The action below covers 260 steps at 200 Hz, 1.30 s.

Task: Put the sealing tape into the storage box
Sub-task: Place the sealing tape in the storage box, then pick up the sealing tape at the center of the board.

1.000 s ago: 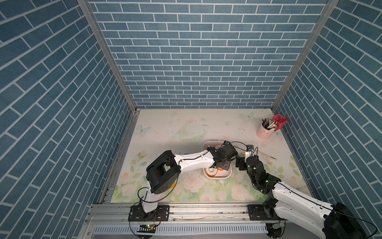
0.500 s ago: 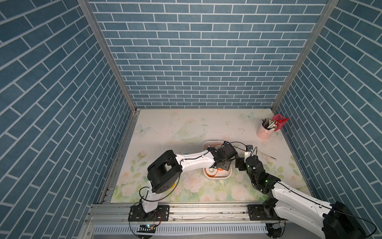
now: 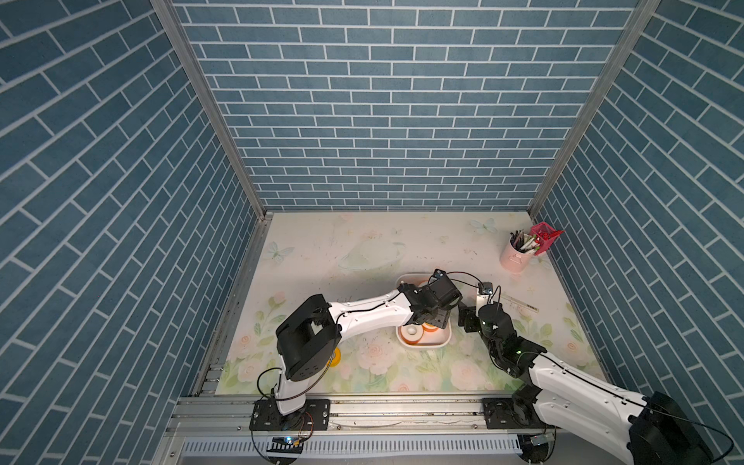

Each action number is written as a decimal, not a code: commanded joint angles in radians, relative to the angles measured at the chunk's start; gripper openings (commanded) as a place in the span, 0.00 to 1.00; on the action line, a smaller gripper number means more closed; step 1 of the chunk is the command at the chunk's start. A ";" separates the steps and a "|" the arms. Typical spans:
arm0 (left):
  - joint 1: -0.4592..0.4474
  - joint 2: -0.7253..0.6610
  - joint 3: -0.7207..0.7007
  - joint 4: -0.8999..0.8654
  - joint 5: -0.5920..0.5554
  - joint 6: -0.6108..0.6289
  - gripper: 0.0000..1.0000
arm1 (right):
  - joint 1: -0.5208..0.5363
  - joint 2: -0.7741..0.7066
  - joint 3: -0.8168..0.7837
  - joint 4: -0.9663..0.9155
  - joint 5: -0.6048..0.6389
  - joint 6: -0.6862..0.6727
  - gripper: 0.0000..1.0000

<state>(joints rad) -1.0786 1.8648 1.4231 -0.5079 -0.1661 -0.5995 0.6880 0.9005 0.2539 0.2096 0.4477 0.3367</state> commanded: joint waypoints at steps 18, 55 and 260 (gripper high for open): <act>0.025 -0.143 -0.053 -0.067 -0.104 -0.010 0.74 | -0.003 -0.018 0.005 -0.010 0.000 0.017 0.81; 0.146 -0.361 -0.207 -0.094 -0.126 -0.008 0.75 | -0.004 -0.071 0.044 -0.051 0.041 -0.013 0.81; 0.960 -0.883 -0.584 -0.057 0.063 0.184 0.81 | 0.281 1.088 1.263 -0.601 -0.596 -0.494 0.89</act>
<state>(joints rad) -0.1265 0.9768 0.8516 -0.5846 -0.1314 -0.4332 0.9707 1.9476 1.4662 -0.2352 -0.0879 -0.0204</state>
